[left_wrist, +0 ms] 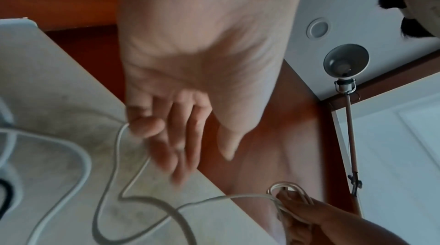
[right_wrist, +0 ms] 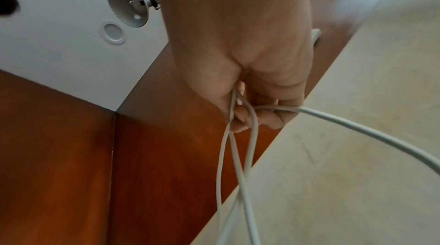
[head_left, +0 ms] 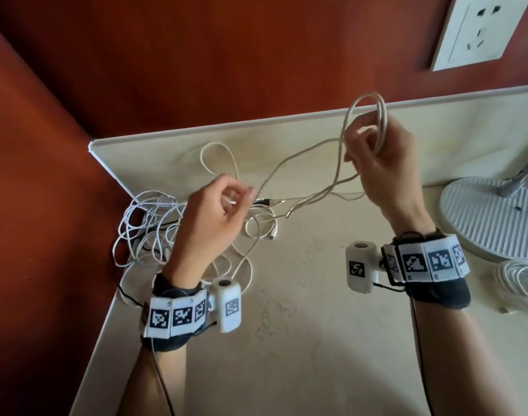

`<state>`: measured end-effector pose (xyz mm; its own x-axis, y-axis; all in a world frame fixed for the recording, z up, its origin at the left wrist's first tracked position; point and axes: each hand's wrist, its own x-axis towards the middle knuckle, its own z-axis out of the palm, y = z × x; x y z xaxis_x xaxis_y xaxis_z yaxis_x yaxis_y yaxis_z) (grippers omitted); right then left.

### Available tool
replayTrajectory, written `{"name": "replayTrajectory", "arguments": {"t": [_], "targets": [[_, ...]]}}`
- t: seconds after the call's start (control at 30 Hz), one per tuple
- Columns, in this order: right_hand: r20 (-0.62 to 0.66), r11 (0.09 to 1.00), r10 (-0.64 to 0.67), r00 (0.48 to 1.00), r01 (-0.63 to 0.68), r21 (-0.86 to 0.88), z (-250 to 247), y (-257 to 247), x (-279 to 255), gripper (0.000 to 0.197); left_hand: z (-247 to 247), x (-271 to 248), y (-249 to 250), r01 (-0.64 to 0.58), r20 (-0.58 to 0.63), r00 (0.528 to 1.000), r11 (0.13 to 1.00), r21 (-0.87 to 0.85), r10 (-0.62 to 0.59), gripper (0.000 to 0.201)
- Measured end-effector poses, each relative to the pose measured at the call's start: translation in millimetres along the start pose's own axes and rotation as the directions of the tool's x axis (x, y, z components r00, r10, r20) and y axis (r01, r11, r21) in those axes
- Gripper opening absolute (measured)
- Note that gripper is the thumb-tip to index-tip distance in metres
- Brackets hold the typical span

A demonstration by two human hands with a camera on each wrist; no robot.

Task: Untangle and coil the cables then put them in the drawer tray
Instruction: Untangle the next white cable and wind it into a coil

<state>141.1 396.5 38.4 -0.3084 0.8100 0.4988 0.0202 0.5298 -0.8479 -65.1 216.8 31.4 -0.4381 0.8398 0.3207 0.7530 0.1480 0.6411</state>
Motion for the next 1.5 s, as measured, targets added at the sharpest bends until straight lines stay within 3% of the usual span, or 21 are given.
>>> {"name": "replayTrajectory", "arguments": {"t": [0.03,0.1,0.17,0.2,0.23,0.33,0.4,0.47,0.53,0.6,0.67,0.77,0.9,0.93,0.97,1.03,1.13,1.27,1.4,1.43,1.5], "targets": [[-0.015,1.0,0.002,1.0,-0.002,-0.029,-2,2,1,0.002,5,-6,-2,0.116,0.166,0.979,0.993,0.006,-0.115,0.033],[-0.03,0.996,-0.007,1.0,0.004,-0.088,-6,6,2,0.004,17,-17,-6,0.224,0.43,0.862,0.962,0.154,-0.27,0.039],[-0.042,0.987,0.006,0.999,-0.012,-0.159,-9,12,3,0.006,29,-24,-9,0.2,0.505,0.817,0.958,0.205,-0.279,0.021],[-0.043,0.976,0.038,0.998,-0.047,-0.214,-11,17,3,0.007,31,-26,-7,0.205,0.517,0.817,0.967,0.152,-0.255,0.008],[-0.033,0.956,0.075,0.997,-0.082,-0.282,-12,21,3,0.008,33,-27,-5,0.202,0.533,0.817,0.975,0.093,-0.22,0.007],[-0.008,0.873,0.21,0.978,-0.191,-0.45,-14,30,-1,0.013,37,-28,1,0.156,0.575,0.802,0.986,0.062,-0.163,0.025],[-0.007,0.769,0.32,0.947,-0.264,-0.583,-14,28,-7,0.043,36,-30,10,0.105,0.553,0.828,0.994,0.014,-0.095,0.039],[0.038,0.652,0.37,0.928,-0.23,-0.723,-16,15,-12,0.088,29,-28,23,0.083,0.446,0.895,0.979,-0.185,0.009,0.038],[0.208,0.692,0.29,0.934,-0.055,-0.719,-18,-2,-13,0.108,15,-23,40,0.051,0.302,0.95,0.911,-0.41,0.083,0.031],[0.495,0.884,0.169,0.852,0.091,-0.459,-16,-18,-14,0.111,0,-16,58,-0.007,0.178,0.975,0.822,-0.57,0.131,0.027],[0.67,0.98,0.084,0.738,0.059,-0.188,-4,-34,-21,0.107,-11,-8,76,-0.099,0.076,0.977,0.733,-0.673,0.201,0.026],[0.77,0.995,0.039,0.636,0.046,-0.088,20,-43,-32,0.095,-21,-2,97,-0.245,-0.086,0.958,0.625,-0.741,0.273,0.03],[0.947,0.995,0.102,0.304,-0.024,-0.1,39,-43,-43,0.071,-31,3,114,-0.334,-0.239,0.94,0.513,-0.791,0.243,0.033],[0.965,0.998,0.061,0.256,-0.022,-0.058,46,-43,-47,0.056,-32,4,116,-0.345,-0.259,0.937,0.505,-0.791,0.234,0.034],[0.969,0.999,0.005,0.249,-0.04,0.005,53,-43,-51,0.038,-32,5,116,-0.354,-0.272,0.934,0.512,-0.783,0.23,0.035],[0.943,0.991,-0.045,0.329,-0.102,0.082,64,-41,-56,0.018,-30,6,111,-0.365,-0.279,0.931,0.561,-0.743,0.236,0.036],[0.878,0.995,-0.03,0.478,-0.069,0.072,66,-37,-54,0.018,-24,3,91,-0.337,-0.239,0.941,0.731,-0.593,0.24,0.038],[0.705,0.996,-0.081,0.704,0.038,0.076,53,-22,-39,0.023,-6,-11,50,-0.149,-0.039,0.989,0.947,-0.283,0.144,0.039],[0.464,0.964,-0.192,0.865,0.254,-0.074,46,-11,-31,0.021,17,-31,20,-0.061,0.202,0.976,0.993,-0.103,0.081,0.059],[0.388,0.962,-0.205,0.898,0.259,-0.09,45,-10,-30,0.023,22,-34,14,-0.019,0.227,0.973,0.997,-0.075,0.035,0.057],[0.273,0.978,-0.174,0.946,0.198,-0.061,38,-8,-24,0.025,30,-36,3,0.044,0.263,0.964,0.999,-0.031,-0.034,0.028]]}}
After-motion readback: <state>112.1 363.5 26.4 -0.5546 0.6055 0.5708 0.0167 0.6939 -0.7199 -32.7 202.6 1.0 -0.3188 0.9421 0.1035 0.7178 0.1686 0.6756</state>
